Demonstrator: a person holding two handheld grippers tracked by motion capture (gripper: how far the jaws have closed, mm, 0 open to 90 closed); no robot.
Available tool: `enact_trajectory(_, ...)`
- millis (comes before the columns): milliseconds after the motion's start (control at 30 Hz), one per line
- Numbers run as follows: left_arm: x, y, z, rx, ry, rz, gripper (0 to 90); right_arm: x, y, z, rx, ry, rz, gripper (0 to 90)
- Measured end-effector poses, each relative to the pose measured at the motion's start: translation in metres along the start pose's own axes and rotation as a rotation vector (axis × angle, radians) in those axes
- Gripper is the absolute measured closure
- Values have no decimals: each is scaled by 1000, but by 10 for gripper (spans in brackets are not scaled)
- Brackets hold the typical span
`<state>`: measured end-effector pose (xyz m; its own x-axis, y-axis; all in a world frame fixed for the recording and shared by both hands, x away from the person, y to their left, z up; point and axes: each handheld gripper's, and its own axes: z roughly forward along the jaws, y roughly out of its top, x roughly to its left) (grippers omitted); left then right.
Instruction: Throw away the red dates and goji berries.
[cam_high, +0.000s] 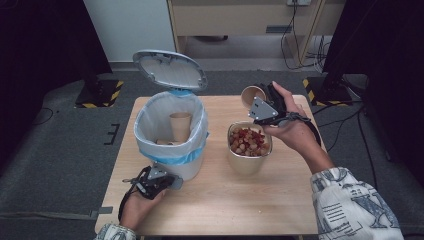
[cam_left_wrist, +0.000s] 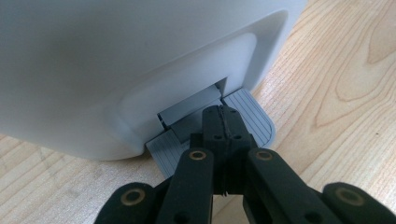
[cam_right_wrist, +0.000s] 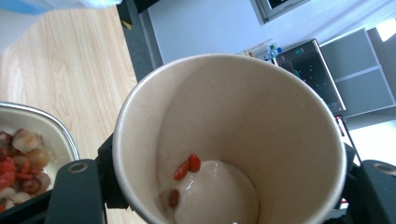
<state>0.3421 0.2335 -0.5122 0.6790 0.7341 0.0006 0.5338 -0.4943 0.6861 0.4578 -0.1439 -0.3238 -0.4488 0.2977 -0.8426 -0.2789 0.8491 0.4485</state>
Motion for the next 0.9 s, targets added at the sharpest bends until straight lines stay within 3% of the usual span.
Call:
enact_trajectory(633, 0, 0, 0, 0, 4, 2, 898, 0, 13, -1, -74, 79, 142, 277)
enact_trajectory(900, 0, 0, 0, 1, 5, 4, 898, -6, 20, -2, -95, 116, 199, 277)
